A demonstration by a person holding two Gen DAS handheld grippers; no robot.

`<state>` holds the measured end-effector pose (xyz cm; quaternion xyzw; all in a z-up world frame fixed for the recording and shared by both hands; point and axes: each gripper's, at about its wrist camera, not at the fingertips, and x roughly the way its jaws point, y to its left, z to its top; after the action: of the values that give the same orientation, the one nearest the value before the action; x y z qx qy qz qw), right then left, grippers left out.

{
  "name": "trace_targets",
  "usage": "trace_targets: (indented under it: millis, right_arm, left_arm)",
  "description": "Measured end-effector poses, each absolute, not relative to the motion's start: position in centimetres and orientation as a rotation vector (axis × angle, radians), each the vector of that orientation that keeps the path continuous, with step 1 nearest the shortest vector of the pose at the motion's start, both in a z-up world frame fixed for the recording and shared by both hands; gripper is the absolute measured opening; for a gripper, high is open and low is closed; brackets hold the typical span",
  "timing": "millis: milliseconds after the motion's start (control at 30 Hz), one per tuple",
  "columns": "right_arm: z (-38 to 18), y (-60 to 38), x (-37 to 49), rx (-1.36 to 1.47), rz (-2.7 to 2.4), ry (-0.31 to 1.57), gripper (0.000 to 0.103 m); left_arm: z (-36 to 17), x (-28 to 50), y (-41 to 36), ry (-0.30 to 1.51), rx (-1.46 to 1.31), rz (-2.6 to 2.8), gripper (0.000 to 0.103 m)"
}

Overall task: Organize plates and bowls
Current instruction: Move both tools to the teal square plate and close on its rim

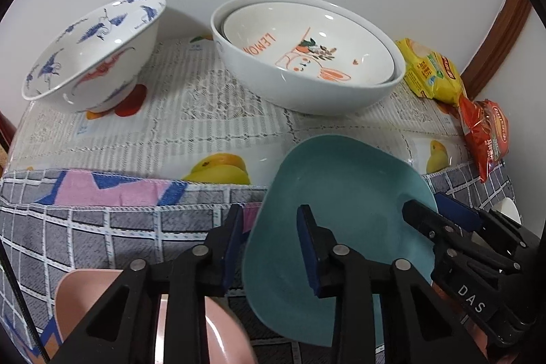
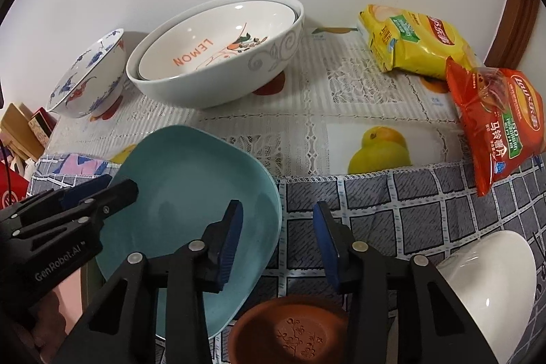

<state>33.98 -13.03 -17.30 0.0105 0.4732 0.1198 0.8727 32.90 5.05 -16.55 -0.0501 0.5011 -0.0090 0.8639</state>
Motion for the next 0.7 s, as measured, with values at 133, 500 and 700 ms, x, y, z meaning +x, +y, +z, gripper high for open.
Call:
trace_targets:
  millis: [133,500,700]
  right_arm:
    - [-17.5,-12.8,34.2,0.017,0.246,0.994,0.038]
    - [-18.0,-12.6,34.5,0.031,0.242,0.996,0.013]
    - [-16.5,-13.3,34.0,0.095,0.252,0.967,0.011]
  left_arm:
    - [-17.0,33.2,5.0,1.056,-0.105,-0.017,0.025]
    - [-17.0,33.2,4.7,1.052,-0.049,0.006,0.013]
    - [-15.2,32.1,4.8,1.022,-0.050,0.000,0.012]
